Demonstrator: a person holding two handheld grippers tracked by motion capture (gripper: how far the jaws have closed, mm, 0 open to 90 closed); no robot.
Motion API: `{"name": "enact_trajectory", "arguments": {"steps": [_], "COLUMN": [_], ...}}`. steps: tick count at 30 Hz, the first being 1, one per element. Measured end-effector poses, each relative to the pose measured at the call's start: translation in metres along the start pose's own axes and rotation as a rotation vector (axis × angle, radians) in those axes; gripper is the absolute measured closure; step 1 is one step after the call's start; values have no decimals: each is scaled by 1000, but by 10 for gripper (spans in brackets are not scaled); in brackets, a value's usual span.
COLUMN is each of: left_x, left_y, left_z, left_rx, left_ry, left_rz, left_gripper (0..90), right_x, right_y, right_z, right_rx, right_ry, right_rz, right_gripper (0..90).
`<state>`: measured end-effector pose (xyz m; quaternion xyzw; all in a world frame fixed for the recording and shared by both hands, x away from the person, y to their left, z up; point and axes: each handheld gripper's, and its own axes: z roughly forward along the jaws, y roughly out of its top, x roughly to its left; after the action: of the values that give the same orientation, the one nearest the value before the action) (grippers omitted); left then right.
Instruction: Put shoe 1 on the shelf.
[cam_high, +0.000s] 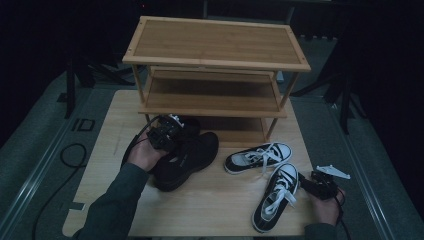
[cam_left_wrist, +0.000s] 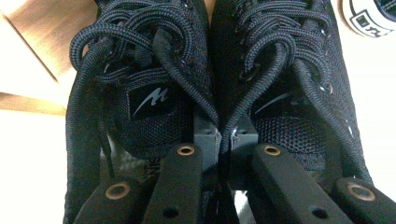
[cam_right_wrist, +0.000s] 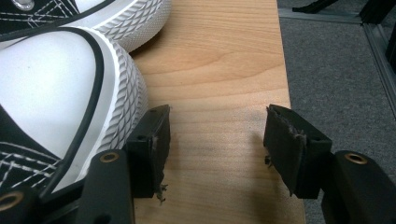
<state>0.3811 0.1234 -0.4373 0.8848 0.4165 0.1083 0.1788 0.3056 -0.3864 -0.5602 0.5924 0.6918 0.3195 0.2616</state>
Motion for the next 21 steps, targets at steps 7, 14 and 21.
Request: {"name": "enact_trajectory", "arguments": {"steps": [7,14,21], "left_x": [1,-2,-2], "left_y": [5,13,18], "left_z": [4,11,17], "left_rx": [-8,-20,-37], "left_ry": [17,50,63], "left_rz": [-22,-39,-76], "left_gripper": [857,857,857], "right_x": [0,0,-1], "right_y": [0,0,0], "right_z": [0,0,0], "right_rx": [0,0,-2], "right_ry": [0,2,5], "right_rz": [-1,2,5], "right_gripper": [407,407,406]}}
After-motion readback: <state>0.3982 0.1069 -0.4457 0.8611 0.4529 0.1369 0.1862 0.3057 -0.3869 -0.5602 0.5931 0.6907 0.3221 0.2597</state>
